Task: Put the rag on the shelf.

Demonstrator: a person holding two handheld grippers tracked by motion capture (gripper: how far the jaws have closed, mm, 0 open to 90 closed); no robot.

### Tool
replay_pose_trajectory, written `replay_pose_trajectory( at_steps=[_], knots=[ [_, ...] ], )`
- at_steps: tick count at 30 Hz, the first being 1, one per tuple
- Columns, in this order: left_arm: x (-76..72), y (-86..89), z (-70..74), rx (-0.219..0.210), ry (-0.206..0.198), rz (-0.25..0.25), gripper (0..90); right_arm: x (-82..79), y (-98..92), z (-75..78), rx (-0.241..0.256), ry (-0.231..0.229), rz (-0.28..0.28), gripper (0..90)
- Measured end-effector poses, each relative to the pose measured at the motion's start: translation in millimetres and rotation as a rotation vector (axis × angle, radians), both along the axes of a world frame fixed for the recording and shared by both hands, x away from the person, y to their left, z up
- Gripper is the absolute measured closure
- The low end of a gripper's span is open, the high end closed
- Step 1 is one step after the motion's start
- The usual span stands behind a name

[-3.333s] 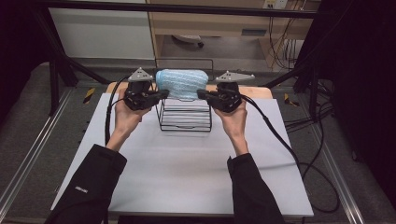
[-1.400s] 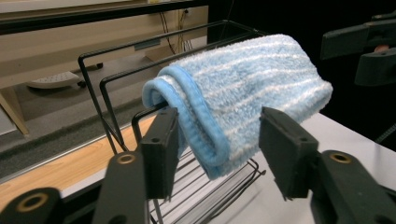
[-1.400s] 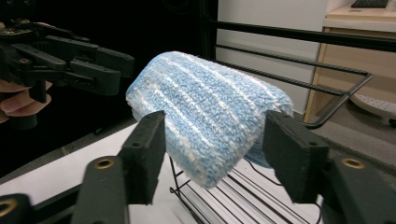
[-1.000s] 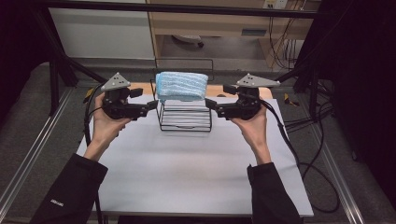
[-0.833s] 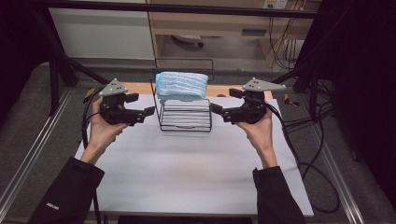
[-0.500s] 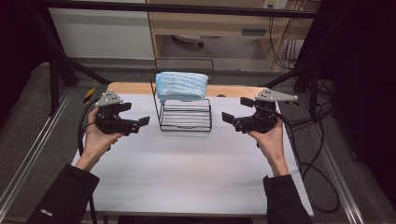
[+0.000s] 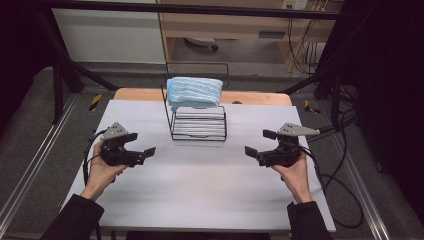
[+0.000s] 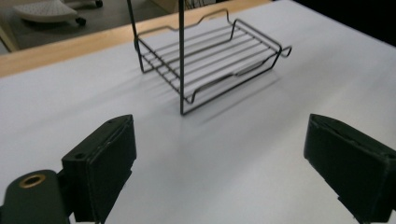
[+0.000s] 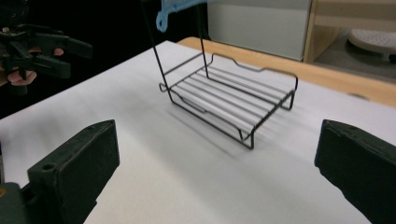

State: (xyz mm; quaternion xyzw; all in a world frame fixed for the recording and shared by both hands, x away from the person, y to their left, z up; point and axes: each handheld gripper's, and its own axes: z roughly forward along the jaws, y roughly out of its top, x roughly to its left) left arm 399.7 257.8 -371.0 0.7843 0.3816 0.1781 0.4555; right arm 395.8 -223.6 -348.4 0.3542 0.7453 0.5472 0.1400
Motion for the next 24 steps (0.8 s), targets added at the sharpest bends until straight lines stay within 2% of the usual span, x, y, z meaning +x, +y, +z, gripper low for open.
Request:
replay_pose_trajectory(
  at_steps=[7, 11, 15, 18, 24],
  knots=[
    [-11.7, 9.9, -26.2, 0.013, 0.018, 0.020, 9.7, -11.4, -12.3, -35.1, -0.005, 0.055, -0.006, 0.6],
    [-17.1, 15.0, -38.6, 0.015, 0.037, 0.023, 9.7, -16.3, -18.7, -51.9, -0.027, 0.078, -0.007, 0.6],
    [-22.4, 21.0, -49.2, 0.015, 0.051, 0.033, 9.7, -20.3, -23.4, -66.9, -0.044, 0.106, -0.010, 0.5],
    [-25.8, 25.2, -55.9, 0.018, 0.057, 0.036, 9.7, -22.6, -27.3, -76.6, -0.080, 0.119, -0.005, 0.4],
    [-30.7, 28.0, -67.2, 0.021, 0.067, 0.036, 9.6, -29.8, -35.1, -90.8, -0.091, 0.125, -0.008, 0.4]
  ],
)
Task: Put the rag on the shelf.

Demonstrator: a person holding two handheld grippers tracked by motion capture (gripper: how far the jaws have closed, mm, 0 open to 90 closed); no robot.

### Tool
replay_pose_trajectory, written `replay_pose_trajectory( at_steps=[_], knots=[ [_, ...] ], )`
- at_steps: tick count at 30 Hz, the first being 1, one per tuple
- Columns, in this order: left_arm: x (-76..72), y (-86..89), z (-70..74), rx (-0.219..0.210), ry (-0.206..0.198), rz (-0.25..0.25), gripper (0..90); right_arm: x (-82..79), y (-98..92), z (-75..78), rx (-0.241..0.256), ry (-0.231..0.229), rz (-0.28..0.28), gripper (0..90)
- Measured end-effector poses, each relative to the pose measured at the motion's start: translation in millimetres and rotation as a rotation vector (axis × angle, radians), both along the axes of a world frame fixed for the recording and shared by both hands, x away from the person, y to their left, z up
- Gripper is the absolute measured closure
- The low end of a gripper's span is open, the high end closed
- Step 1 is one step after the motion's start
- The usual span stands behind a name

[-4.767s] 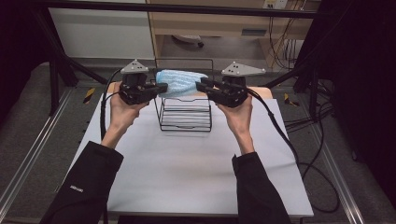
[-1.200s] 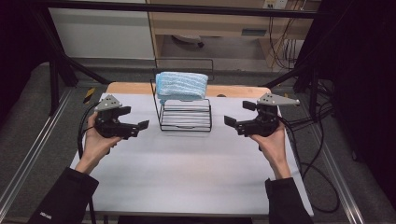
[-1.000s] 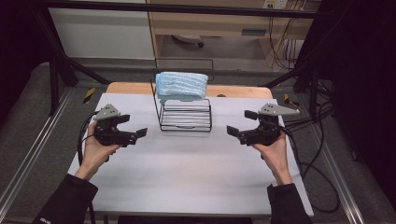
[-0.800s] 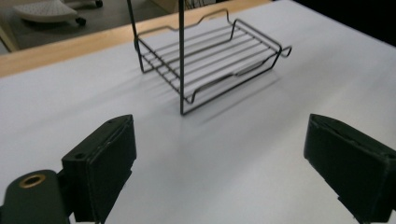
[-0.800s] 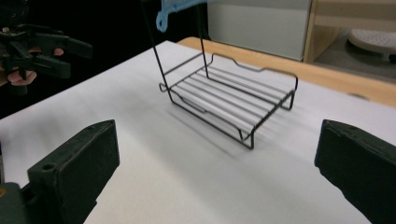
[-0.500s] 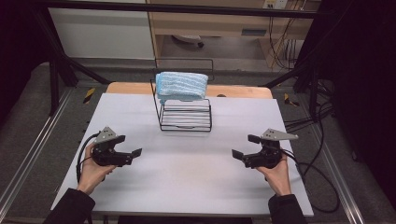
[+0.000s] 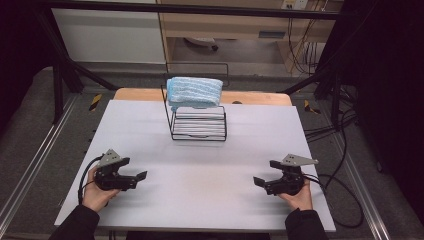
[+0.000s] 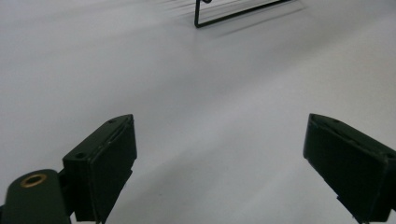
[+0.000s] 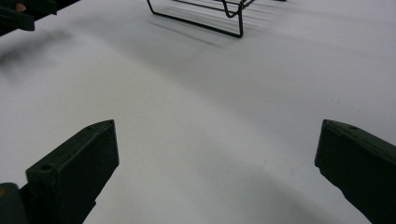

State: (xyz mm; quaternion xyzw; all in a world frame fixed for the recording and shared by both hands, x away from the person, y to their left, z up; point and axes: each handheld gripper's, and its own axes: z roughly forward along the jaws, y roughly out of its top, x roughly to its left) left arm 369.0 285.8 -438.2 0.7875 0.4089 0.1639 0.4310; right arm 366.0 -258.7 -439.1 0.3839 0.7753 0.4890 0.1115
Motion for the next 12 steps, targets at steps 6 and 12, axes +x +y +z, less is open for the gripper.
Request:
replay_pose_trajectory(
  at_steps=[6, 12],
  knots=[
    [-2.3, 1.7, -6.6, 0.024, -0.007, -0.009, 9.7, -2.9, -4.2, -7.4, 0.000, 0.010, -0.005, 0.5],
    [-2.3, 0.7, -9.6, 0.021, 0.002, -0.013, 9.6, -2.0, -3.8, -10.7, -0.033, 0.025, -0.004, 0.5]
  ],
)
